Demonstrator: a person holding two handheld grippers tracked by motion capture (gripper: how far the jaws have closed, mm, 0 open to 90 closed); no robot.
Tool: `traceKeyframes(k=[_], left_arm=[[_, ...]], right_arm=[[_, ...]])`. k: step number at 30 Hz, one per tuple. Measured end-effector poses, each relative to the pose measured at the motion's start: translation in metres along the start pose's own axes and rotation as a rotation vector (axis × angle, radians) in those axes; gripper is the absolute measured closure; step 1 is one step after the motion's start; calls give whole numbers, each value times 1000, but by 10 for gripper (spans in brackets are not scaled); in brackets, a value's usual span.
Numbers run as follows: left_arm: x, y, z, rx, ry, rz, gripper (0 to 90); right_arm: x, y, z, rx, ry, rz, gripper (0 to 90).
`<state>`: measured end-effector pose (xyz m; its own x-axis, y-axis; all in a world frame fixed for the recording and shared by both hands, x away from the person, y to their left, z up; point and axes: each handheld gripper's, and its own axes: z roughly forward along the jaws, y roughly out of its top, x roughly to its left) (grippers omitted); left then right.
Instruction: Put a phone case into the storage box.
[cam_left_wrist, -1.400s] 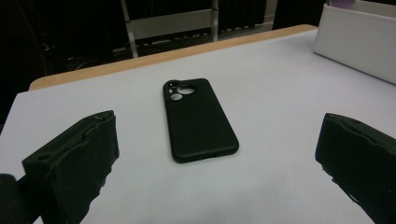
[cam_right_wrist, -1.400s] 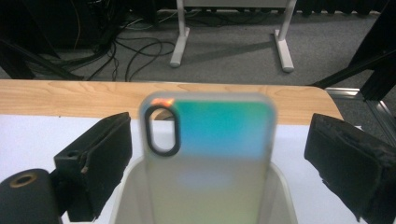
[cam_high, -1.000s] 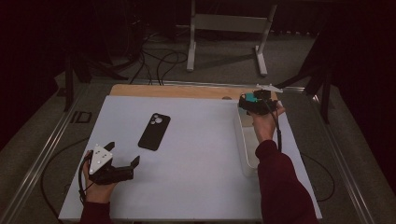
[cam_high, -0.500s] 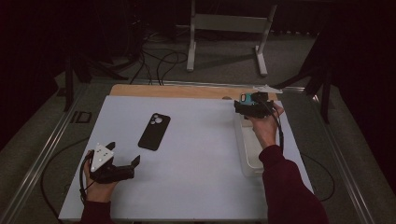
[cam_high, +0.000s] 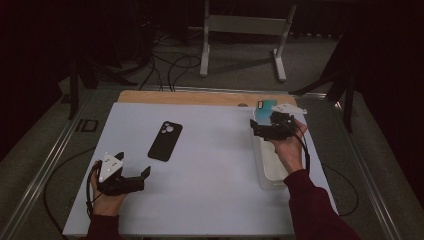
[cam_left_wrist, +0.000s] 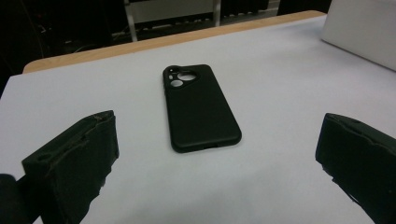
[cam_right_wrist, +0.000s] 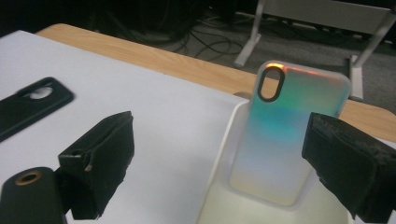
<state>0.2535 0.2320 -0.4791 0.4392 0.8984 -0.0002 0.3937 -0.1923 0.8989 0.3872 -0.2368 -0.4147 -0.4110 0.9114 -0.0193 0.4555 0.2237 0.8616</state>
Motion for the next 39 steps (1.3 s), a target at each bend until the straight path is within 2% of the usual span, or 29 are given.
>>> traceKeyframes(k=[4, 10, 19, 22, 27, 29, 32, 34, 39], left_arm=[[0, 0, 1, 5, 2, -5, 0], [0, 0, 2, 17, 0, -12, 0], [0, 3, 6, 36, -8, -4, 0], [0, 4, 7, 38, -8, -7, 0], [2, 7, 9, 45, -10, -14, 0], [4, 8, 10, 48, -9, -13, 0], [5, 9, 12, 49, -12, -17, 0], [8, 12, 16, 53, -14, -24, 0], [10, 17, 24, 68, -22, -23, 0]], right_arm=[[4, -8, -13, -35, 26, -8, 91], [9, -19, -26, -50, 65, -45, 91], [16, -34, -49, -113, 140, -70, 93], [17, -38, -56, -113, 153, -86, 93], [22, -42, -69, -137, 164, -105, 96], [24, -44, -74, -147, 154, -114, 104], [25, -45, -78, -157, 156, -94, 115], [23, -50, -83, -160, 166, -65, 131], [30, -59, -90, -165, 152, -97, 125]])
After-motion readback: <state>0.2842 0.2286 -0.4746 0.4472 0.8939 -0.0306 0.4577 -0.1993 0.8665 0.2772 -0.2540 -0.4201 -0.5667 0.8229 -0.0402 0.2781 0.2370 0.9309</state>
